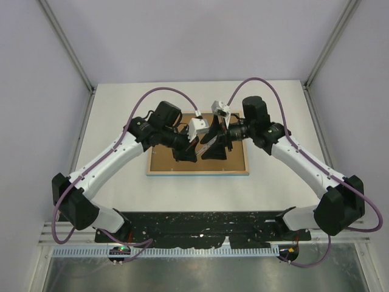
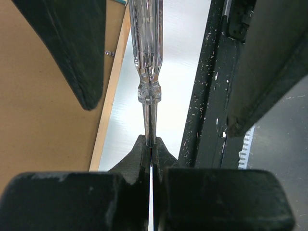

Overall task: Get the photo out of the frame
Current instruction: Pick up the screwdriver from the center of the board.

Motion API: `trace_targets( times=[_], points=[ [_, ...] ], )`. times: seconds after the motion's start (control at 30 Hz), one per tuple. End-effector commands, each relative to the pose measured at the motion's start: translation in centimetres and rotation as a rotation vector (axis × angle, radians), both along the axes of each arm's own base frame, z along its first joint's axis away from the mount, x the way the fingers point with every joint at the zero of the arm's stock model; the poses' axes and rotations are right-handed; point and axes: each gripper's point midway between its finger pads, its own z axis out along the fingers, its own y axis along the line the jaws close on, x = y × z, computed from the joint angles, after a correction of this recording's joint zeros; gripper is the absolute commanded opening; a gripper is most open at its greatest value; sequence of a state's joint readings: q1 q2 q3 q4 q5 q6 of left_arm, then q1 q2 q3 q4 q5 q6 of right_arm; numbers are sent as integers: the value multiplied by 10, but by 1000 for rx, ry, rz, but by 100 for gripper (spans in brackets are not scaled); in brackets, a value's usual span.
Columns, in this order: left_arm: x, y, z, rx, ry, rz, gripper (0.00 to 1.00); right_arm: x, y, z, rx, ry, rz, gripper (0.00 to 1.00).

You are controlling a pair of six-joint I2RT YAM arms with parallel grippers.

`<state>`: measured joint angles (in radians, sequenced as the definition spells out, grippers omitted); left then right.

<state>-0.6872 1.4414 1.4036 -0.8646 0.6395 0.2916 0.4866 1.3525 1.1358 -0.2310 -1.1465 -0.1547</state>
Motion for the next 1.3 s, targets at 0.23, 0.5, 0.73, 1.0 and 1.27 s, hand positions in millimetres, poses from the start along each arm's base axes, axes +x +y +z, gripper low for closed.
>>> trace_targets(
  times=[0.23,0.5,0.73,1.0,1.27],
  points=[
    [-1,-4,18,-67,-45,0,0,-11,11,8,45,-4,43,66],
    [0,-6,21,-74,-46,3,0,-11,13,2,40,16,49,44],
    [0,-6,20,-73,-45,3,0,-13,14,2,43,29,66,20],
    [3,-5,22,-68,-59,18,2,-22,12,1,41,40,107,8],
    [7,8,28,-44,-133,41,83,-19,3,9,16,-57,51,8]
  ],
)
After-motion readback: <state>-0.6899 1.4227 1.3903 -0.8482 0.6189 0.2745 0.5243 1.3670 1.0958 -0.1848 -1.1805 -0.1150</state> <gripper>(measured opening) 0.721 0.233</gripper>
